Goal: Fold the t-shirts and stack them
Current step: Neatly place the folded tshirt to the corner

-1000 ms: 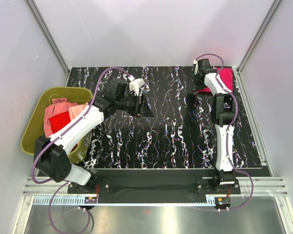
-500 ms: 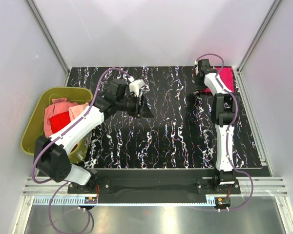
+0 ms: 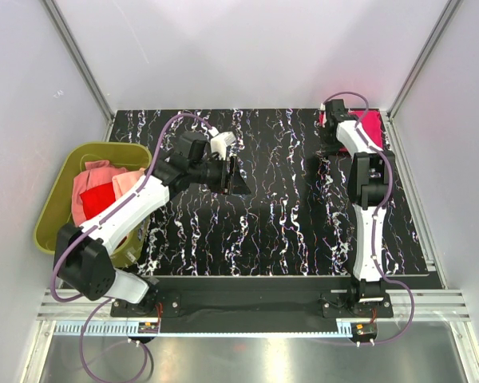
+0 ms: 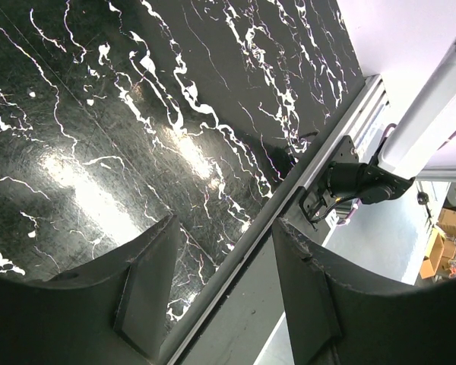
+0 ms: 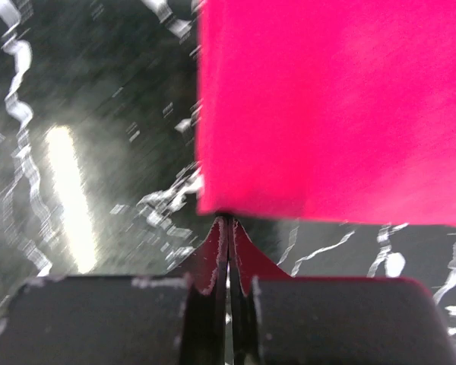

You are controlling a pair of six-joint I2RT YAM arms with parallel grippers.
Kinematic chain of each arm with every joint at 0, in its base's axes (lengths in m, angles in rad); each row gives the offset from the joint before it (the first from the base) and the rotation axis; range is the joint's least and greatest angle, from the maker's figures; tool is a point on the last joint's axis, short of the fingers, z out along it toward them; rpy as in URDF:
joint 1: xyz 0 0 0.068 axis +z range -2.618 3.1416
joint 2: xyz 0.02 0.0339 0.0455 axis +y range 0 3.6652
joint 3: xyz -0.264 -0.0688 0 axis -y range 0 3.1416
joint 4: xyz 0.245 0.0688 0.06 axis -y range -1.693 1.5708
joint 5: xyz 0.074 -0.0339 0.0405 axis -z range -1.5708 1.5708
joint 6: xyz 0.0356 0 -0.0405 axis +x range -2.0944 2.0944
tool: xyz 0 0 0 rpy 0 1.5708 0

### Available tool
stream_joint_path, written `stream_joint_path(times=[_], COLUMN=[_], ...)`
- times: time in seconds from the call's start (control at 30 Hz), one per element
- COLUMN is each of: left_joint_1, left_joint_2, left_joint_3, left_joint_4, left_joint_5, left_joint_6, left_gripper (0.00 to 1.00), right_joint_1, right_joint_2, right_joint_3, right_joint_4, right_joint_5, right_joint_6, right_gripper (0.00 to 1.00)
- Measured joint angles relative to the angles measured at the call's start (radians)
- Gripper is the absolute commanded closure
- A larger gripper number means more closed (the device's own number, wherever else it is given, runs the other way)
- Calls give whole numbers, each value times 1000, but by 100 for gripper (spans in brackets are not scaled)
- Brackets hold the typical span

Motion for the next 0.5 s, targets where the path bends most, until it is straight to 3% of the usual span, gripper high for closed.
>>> stream_joint_path(times=[0.2,0.43,0.5], left_joint_1=[0,-1,-1], left_joint_2=[-5,-5,-7], left_joint_3=[-6,-6,-5], left_joint_4=[3,4,1], left_joint_5=[-1,-1,-8], left_joint_6=[0,0,2], left_gripper=[42,42,42], right_joint_1=[-5,-6,-6], right_joint_2=[-68,-84,-101], right_joint_3=[-50,35,33], right_joint_4=[-19,-58,-82], right_joint_5=[-93,-96,-97], right_joint_6=[44,85,114], right_gripper=[100,100,95])
